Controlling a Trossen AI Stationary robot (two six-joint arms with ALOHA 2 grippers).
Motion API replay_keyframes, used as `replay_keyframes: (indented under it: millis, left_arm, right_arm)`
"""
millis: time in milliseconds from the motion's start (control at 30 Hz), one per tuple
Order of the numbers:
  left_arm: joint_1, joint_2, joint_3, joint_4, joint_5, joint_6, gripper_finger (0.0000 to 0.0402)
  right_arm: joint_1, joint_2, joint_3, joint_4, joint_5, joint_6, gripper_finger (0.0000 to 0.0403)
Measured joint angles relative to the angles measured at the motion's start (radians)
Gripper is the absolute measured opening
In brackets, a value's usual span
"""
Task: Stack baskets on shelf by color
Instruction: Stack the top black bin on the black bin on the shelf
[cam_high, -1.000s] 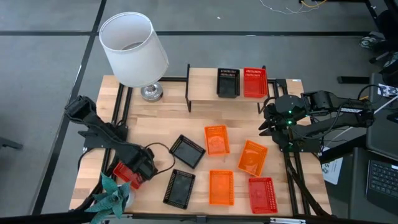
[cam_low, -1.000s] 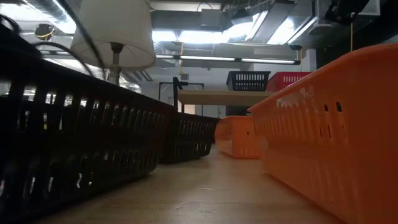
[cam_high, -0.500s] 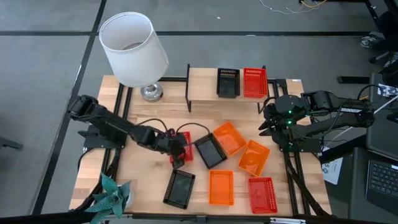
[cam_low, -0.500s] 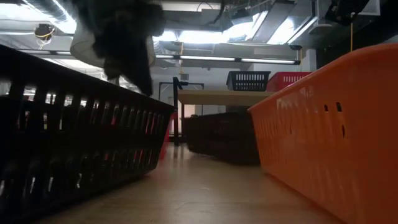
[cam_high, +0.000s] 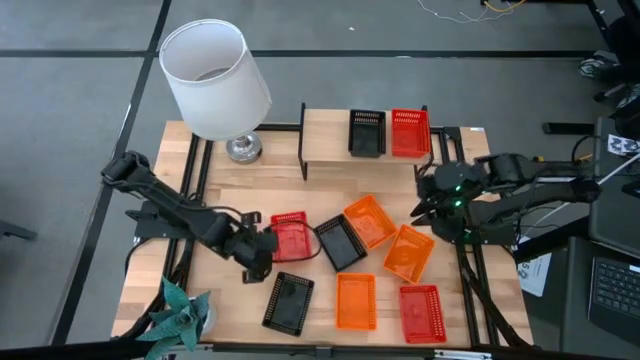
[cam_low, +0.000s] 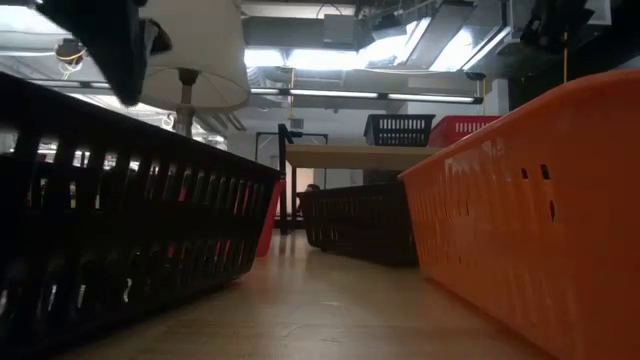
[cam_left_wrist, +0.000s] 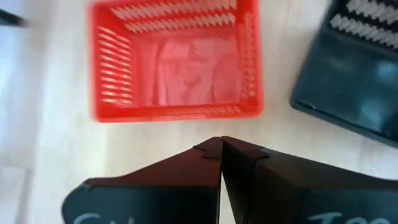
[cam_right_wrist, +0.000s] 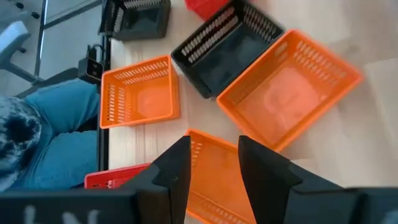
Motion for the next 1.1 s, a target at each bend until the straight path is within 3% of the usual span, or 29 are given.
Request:
replay_keyframes:
  millis: [200, 367, 667, 900, 1100]
  left_arm:
    - [-0.044, -0.1, 0.0, 0.002, -0.153, -0.005, 0.0]
    - [-0.045, -0.142, 0.0, 0.003, -0.171, 0.0, 0.0]
    - [-0.037, -0.143, 0.0, 0.002, -0.212, 0.008, 0.0]
    - [-0.013, -0.141, 0.0, 0.003, -0.214, 0.008, 0.0]
    - [0.011, -0.136, 0.0, 0.009, -0.214, 0.008, 0.0]
  right_arm:
    - [0.038, 0.079, -0.17, 0.202, 0.074, -0.182, 0.0133]
    - [0.067, 0.184, -0.226, 0.341, 0.07, -0.339, 0.0132]
    - [0.074, 0.377, -0.228, 0.332, 0.107, -0.288, 0.0132]
    - [0.097, 0.341, -0.228, 0.271, 0.092, -0.204, 0.012]
    - [0.187, 0.328, -0.227, 0.487, 0.009, -0.176, 0.011]
